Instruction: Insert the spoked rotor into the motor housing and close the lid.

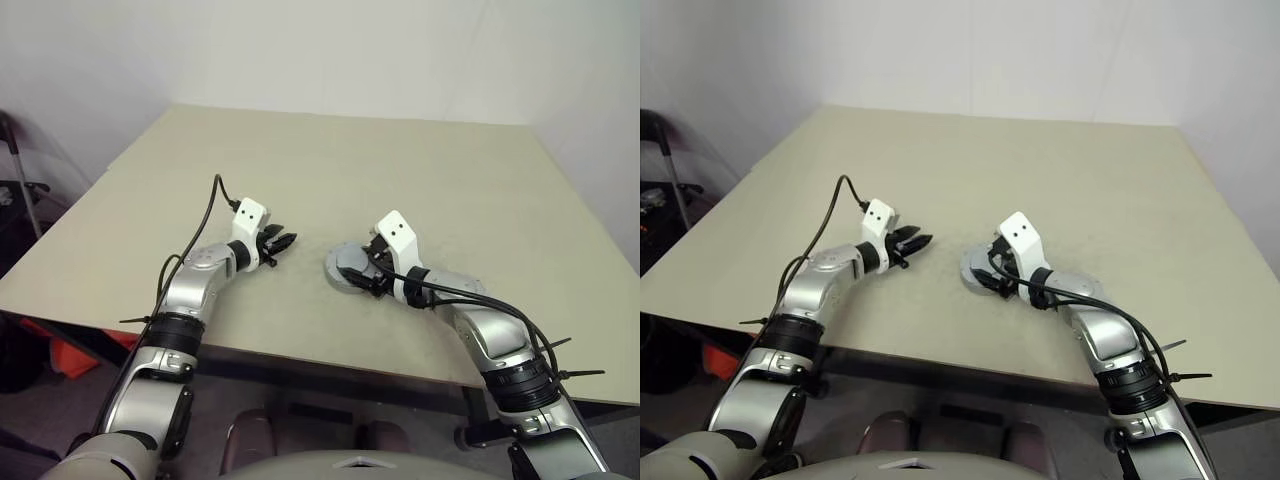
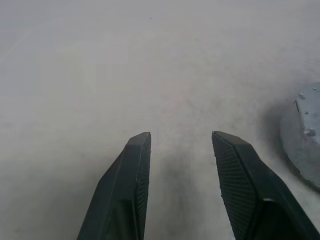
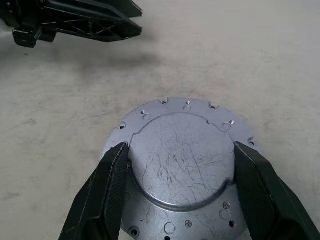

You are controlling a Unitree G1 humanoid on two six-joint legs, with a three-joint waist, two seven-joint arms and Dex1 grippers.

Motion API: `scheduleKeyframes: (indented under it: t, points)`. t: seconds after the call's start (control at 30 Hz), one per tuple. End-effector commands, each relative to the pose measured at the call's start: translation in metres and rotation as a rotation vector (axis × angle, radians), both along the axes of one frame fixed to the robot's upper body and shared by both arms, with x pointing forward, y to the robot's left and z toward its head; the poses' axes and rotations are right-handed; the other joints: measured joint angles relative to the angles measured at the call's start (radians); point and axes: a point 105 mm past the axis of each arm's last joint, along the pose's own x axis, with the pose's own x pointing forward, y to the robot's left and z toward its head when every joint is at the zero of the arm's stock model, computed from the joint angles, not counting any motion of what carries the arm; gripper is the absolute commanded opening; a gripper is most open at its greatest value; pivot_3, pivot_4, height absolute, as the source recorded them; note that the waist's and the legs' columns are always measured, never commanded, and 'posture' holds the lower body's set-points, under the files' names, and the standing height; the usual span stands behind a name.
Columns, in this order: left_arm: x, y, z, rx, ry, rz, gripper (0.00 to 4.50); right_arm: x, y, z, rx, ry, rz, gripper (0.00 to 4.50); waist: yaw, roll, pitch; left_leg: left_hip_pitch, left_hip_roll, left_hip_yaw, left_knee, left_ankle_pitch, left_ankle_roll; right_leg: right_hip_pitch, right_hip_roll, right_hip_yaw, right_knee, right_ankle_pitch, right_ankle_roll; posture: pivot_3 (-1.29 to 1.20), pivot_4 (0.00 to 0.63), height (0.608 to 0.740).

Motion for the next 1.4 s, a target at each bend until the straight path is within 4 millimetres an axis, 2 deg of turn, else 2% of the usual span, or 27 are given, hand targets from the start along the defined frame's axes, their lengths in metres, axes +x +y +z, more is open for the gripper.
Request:
scheduleKeyframes:
  t: [0.03, 0.13, 0.27, 0.3, 0.47, 0.53, 0.6, 0.67, 0.83, 1.0, 1.13, 1.33, 1.4]
  points:
    - [-0.003, -0.024, 0.027, -0.153, 0.021, -0.062, 2.07, -0.01, -0.008, -0.035, -0.07, 0.138, -0.024, 3.11, 0.0, 0.0, 0.0, 0.0, 0.0, 0.0, 0.0, 0.0, 0.0, 0.0, 0.0, 0.0, 0.0, 0.0, 0.0, 0.0, 0.0, 0.74]
    - [-0.009, -0.044, 0.03, -0.295, 0.144, -0.105, 1.44, -0.009, -0.009, -0.035, -0.077, 0.133, -0.034, 3.11, 0.0, 0.0, 0.0, 0.0, 0.0, 0.0, 0.0, 0.0, 0.0, 0.0, 0.0, 0.0, 0.0, -0.001, 0.001, 0.0, 0.0, 0.74]
    - [-0.016, -0.053, 0.028, -0.372, 0.251, -0.135, 0.12, -0.008, -0.01, -0.035, -0.081, 0.129, -0.044, 3.11, -0.002, 0.001, 0.0, 0.001, 0.0, 0.0, 0.0, 0.0, 0.0, 0.0, 0.0, 0.0, 0.0, -0.002, 0.002, 0.0, 0.0, 0.74]
    - [-0.017, -0.055, 0.028, -0.4, 0.28, -0.14, 0.04, -0.008, -0.01, -0.035, -0.08, 0.129, -0.045, 3.11, -0.002, 0.001, 0.0, 0.001, 0.0, 0.0, 0.0, 0.0, 0.0, 0.0, 0.0, 0.0, 0.0, -0.002, 0.003, 0.0, 0.0, 0.74]
    - [-0.021, -0.059, 0.022, -0.427, 0.398, -0.151, 0.04, -0.008, -0.011, -0.035, -0.081, 0.125, -0.053, 3.11, -0.002, 0.001, 0.0, 0.001, 0.0, 0.0, 0.0, 0.0, 0.0, 0.001, 0.0, 0.0, 0.0, -0.003, 0.004, 0.0, 0.0, 0.74]
    - [-0.024, -0.058, 0.014, -0.391, 0.434, -0.147, 0.04, -0.007, -0.012, -0.034, -0.079, 0.123, -0.059, 3.11, -0.002, 0.001, 0.0, 0.001, -0.001, 0.0, 0.0, 0.0, 0.0, 0.001, 0.0, 0.0, 0.0, -0.003, 0.005, 0.0, 0.0, 0.74]
    - [-0.029, -0.058, -0.006, -0.305, 0.5, -0.126, 0.04, -0.006, -0.012, -0.034, -0.077, 0.122, -0.064, 3.11, -0.002, 0.001, 0.0, 0.001, 0.0, 0.0, 0.0, 0.0, 0.0, 0.001, 0.0, 0.0, -0.001, -0.003, 0.005, 0.0, 0.0, 0.74]
    - [-0.033, -0.057, -0.015, -0.263, 0.528, -0.12, 0.04, -0.006, -0.012, -0.034, -0.075, 0.122, -0.065, 3.11, -0.001, 0.001, -0.002, 0.001, 0.0, 0.0, -0.001, 0.0, 0.0, 0.001, 0.0, 0.0, -0.001, -0.003, 0.005, 0.0, 0.0, 0.74]
    - [-0.033, -0.053, -0.023, -0.231, 0.554, -0.087, 0.04, -0.004, -0.014, -0.033, -0.073, 0.12, -0.077, 3.11, -0.002, 0.002, -0.006, 0.005, 0.0, 0.0, -0.003, 0.0, 0.0, 0.007, 0.0, 0.0, -0.006, -0.003, 0.005, 0.0, 0.0, 0.74]
    - [-0.034, -0.053, -0.018, -0.252, 0.553, -0.098, 0.04, -0.001, -0.016, -0.026, -0.034, 0.12, -0.082, 3.11, -0.003, 0.002, -0.007, 0.013, -0.001, 0.0, -0.01, 0.0, 0.0, 0.016, 0.0, -0.001, -0.017, -0.003, 0.005, 0.0, 0.0, 0.74]
    - [-0.039, -0.058, -0.017, -0.258, 0.563, -0.129, 0.0, -0.002, -0.014, -0.002, -0.018, 0.046, -0.041, 4.41, -0.002, 0.002, -0.007, 0.014, -0.001, 0.0, -0.012, 0.0, 0.0, 0.016, 0.0, -0.001, -0.018, -0.003, 0.005, 0.0, 0.0, 0.74]
    - [-0.043, -0.061, -0.017, -0.256, 0.574, -0.148, 0.0, -0.016, -0.017, 0.048, 0.053, -0.043, 0.001, 4.46, 0.0, 0.003, -0.006, 0.007, -0.001, 0.0, -0.015, 0.0, 0.0, 0.011, 0.0, -0.001, -0.02, -0.003, 0.005, 0.0, 0.0, 0.74]
    - [-0.043, -0.061, -0.017, -0.257, 0.575, -0.152, 0.0, -0.02, -0.021, 0.064, 0.112, -0.045, -0.006, 4.46, 0.001, 0.004, -0.005, 0.003, -0.001, 0.0, -0.015, 0.0, -0.001, 0.007, 0.001, -0.001, -0.02, 0.0, -0.001, 0.0, 0.0, 0.74]
